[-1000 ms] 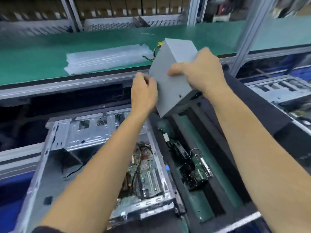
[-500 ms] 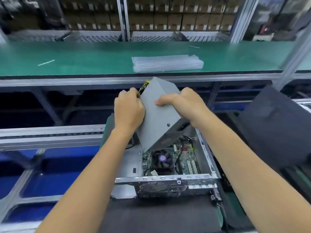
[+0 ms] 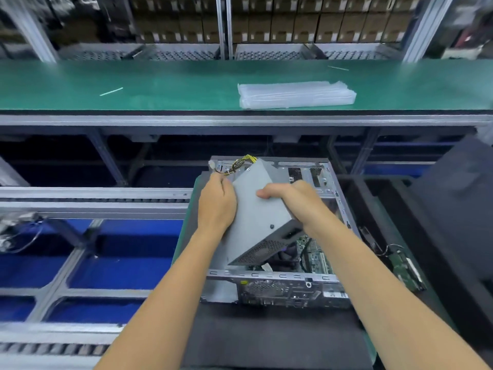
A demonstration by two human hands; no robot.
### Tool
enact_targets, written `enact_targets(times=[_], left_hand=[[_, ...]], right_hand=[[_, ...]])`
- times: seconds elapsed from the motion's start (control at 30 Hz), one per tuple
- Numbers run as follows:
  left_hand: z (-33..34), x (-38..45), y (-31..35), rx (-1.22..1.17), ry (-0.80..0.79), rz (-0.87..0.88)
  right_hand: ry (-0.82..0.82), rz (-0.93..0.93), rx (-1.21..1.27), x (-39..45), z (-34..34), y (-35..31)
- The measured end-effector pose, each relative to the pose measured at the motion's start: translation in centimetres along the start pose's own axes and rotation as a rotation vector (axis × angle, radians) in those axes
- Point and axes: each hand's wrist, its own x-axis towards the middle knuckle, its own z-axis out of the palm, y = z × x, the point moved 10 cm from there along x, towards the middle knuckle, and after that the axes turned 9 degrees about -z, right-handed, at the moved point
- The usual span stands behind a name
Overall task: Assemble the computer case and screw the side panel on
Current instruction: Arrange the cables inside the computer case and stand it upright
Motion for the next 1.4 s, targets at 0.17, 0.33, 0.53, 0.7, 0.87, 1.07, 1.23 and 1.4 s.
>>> enact_targets(times=[0.17, 0.33, 0.53, 0.7, 0.87, 1.07, 1.23, 1.4], left_hand=[[0.5, 0.8, -2.5, -0.216, -0.18, -0.322], [2.5, -0.1, -1.6, -0.765, -0.62, -0.506], [0.0, 0.8, -1.1, -0.533, -0.624, -0.35], [-3.1, 2.8, 1.6, -0.256, -0.302, -0.235], [-3.6, 2.5, 5.1, 0.268, -0.179, -0.019], [-0.1, 0.3, 4.6, 0.585, -0.178, 0.072], [1.7, -0.6, 3.7, 0.688, -0.156, 0.094], [2.3, 0.0, 3.0, 0.854, -0.143, 0.103]], right_hand=[[-0.069, 0.016, 0.219, 0.4, 0.1, 1.8], [-0.147, 0.011, 0.482, 1.3, 1.1, 2.7], [-0.195, 0.089, 0.761, 2.1, 3.6, 5.2], [-0.282, 0.096, 0.642, 2.6, 5.4, 5.2], [-0.184, 0.021, 0.222, 3.7, 4.4, 4.1], [-0.137, 0.013, -0.277, 3.6, 4.8, 5.2], [-0.218, -0.064, -0.429, 3.7, 5.6, 4.9], [-0.308, -0.022, -0.301, 3.2, 6.9, 5.1]])
